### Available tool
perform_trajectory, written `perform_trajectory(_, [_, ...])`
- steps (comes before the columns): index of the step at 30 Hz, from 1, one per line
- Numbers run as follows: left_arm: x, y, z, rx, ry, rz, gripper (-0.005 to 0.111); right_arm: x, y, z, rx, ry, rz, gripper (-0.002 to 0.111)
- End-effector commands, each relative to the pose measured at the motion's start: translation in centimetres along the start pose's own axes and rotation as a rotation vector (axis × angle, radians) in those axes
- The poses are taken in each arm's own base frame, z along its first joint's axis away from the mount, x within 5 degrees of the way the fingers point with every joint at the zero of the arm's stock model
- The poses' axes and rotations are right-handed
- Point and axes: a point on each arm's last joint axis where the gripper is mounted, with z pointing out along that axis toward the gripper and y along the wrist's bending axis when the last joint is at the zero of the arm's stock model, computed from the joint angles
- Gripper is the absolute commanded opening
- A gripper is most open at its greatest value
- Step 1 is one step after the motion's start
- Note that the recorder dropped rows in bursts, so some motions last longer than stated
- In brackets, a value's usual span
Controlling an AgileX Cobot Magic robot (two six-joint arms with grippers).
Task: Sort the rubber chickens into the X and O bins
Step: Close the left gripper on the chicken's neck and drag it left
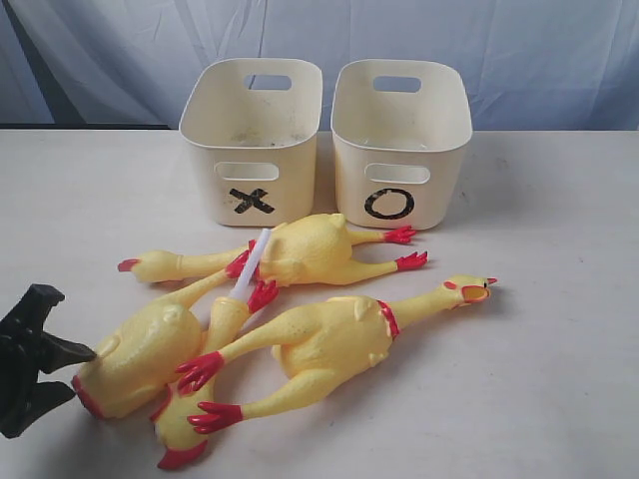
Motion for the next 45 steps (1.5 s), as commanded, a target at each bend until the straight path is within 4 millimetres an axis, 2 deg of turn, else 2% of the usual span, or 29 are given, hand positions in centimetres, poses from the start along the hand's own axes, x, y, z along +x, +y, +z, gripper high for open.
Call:
perform_trajectory(1, [0.0,0.1,0.0,-0.003,-0.003,0.003,0.042,-0.1,0.0,0.0,-0.005,-0.017,-0.008,-0.001])
perform_trajectory(18, [0.4,1.0,1.6,-0.062,0.099,0.019,0.042,-0.1,0.0,0.0,-0.005,-0.017,-0.008,-0.001])
perform_trajectory(23, [0.4,1.0,1.6,-0.064,0.096,0.019,0.019,-0.1,0.0,0.0,-0.005,-0.017,-0.008,-0.001])
perform_trajectory(24, [0.4,1.0,1.6,-0.064,0.096,0.019,0.009,-0.1,0.0,0.0,-0.005,-0.017,-0.008,-0.001])
perform_trajectory(26, [0.4,1.0,1.6,-0.064,0.096,0.019,0.0,-0.1,0.0,0.0,-0.005,-0.017,-0.008,-0.001])
perform_trajectory(37, [0.2,1.0,1.5,-0.073,0.07,0.025,0.0,-0.1,0.0,0.0,-0.005,-0.017,-0.008,-0.001])
perform_trajectory(45, [0.1,-0.7,-0.9,0.062,-0.028,0.087,0.0,-0.1,0.0,0.0,-0.005,-0.017,-0.008,-0.001])
